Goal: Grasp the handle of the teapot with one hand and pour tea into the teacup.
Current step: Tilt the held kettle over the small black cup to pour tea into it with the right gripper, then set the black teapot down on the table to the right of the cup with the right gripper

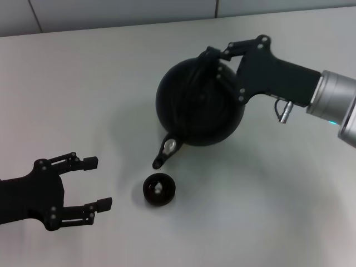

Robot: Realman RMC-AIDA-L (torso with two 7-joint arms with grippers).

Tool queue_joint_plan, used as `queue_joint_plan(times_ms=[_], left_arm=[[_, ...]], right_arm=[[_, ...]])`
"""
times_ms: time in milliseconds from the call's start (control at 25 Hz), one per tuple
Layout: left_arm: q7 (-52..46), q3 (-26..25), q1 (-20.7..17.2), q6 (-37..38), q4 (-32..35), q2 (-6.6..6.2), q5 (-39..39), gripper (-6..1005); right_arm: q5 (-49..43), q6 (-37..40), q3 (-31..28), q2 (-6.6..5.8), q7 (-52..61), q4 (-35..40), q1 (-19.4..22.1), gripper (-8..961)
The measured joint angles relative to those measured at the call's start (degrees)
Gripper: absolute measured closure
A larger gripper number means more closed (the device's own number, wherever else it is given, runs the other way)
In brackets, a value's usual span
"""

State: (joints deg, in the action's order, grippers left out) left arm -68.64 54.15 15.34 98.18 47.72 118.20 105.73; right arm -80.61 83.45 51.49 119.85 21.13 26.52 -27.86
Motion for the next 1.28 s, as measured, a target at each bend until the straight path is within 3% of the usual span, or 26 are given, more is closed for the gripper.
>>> queue_joint_plan(times_ms=[600, 920, 1280], left_arm=[[0.11, 0.08, -0.08, 0.46, 0.0, 0.09, 0.0, 156], [0.23, 0.12, -0.41, 0.64, 0.0, -0.03, 0.0, 156], [0.26, 0.76, -0.49, 1.48, 0.06, -0.14, 0.8, 156]], right_arm=[[9.1, -1.04, -1.45, -0.34, 9.92, -6.81, 2.3, 864], [12.64, -8.56, -2.7, -0.54, 20.51, -7.19, 4.21, 865], [12.49, -11.04, -2.9, -0.58, 21.59, -8.39, 5.94, 865]])
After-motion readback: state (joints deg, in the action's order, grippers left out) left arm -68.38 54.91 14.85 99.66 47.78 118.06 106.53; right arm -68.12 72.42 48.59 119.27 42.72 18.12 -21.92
